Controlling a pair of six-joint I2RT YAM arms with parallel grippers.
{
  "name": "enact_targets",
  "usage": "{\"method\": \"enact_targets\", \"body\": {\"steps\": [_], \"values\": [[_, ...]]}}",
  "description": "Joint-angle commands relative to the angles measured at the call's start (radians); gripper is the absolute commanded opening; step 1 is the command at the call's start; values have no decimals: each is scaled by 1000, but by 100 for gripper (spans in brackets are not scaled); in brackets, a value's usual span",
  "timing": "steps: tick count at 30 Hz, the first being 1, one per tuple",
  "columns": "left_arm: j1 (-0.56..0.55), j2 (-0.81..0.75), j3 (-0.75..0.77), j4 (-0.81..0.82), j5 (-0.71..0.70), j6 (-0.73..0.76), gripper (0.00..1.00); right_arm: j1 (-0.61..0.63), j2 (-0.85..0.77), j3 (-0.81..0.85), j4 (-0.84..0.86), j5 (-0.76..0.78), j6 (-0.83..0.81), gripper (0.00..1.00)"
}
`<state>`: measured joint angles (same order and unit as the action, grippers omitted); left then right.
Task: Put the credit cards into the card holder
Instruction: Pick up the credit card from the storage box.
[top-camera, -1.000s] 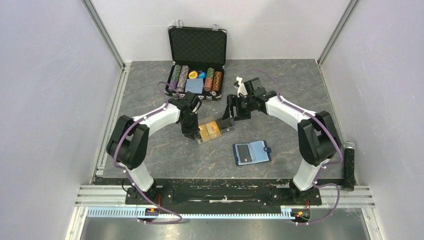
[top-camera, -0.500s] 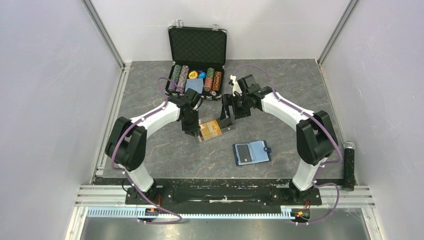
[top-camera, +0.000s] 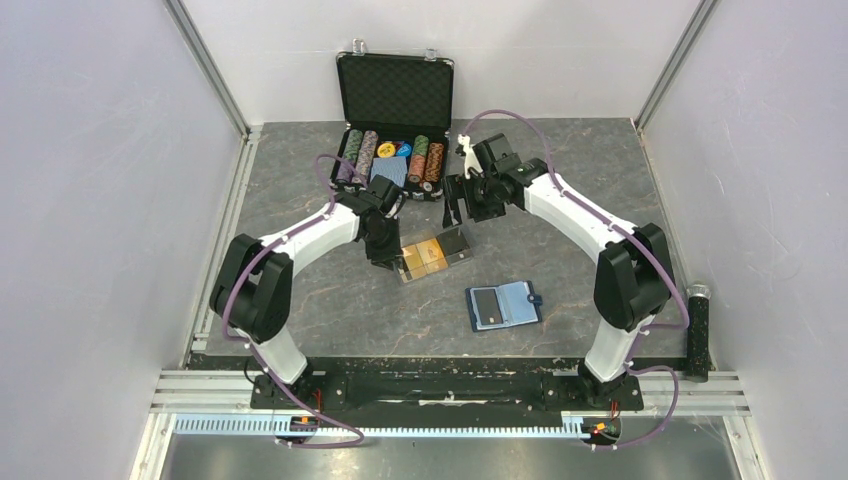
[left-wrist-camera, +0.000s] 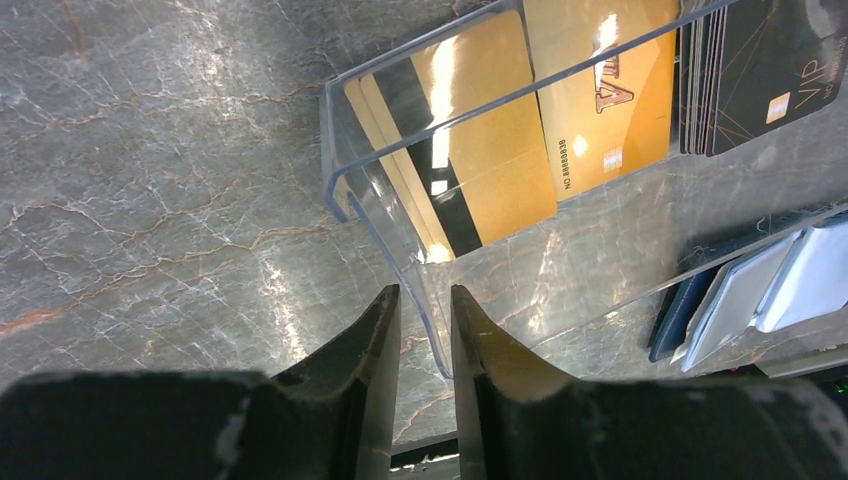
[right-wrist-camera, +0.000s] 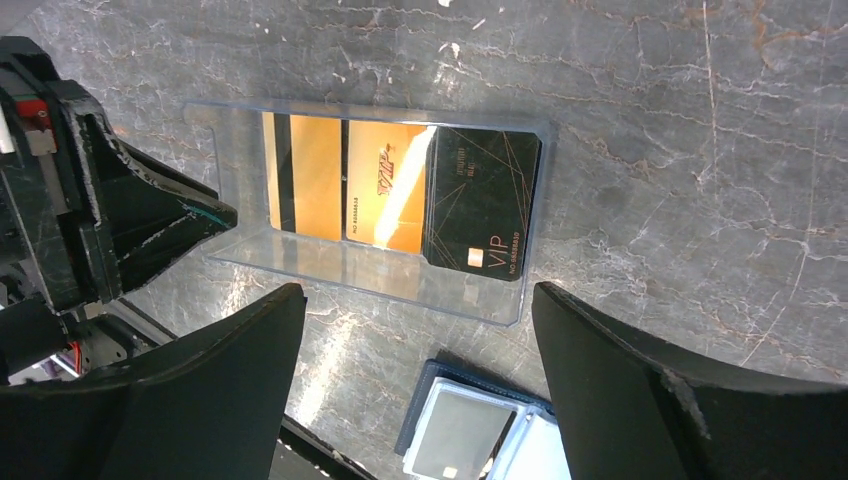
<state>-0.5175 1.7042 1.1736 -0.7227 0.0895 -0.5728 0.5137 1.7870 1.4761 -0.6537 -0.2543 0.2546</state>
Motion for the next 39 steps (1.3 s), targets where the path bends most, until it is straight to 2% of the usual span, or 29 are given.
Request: {"method": "enact_targets", "body": {"steps": [1, 6, 11, 15, 22, 29, 39], "values": [[21, -60, -14, 28, 10, 13, 32, 18, -3, 68, -30, 32, -39, 87], [43, -76, -37, 19, 23, 23, 33, 36, 20, 48, 24, -45, -37, 84], [66, -68, -54, 36, 53, 31, 32, 68, 88, 45, 93, -146, 3, 69], [69, -55, -69, 73, 74, 15, 31, 95, 148, 57, 133, -189, 25, 64], [70, -16, -81, 145, 130, -20, 31, 126, 221, 50, 145, -145, 6, 61], [74, -10, -77, 170, 141, -48, 35, 135, 253, 0, 185, -125, 4, 56], [74, 32, -97, 200, 160, -63, 23, 152, 318, 0, 188, -71, 0, 44]]}}
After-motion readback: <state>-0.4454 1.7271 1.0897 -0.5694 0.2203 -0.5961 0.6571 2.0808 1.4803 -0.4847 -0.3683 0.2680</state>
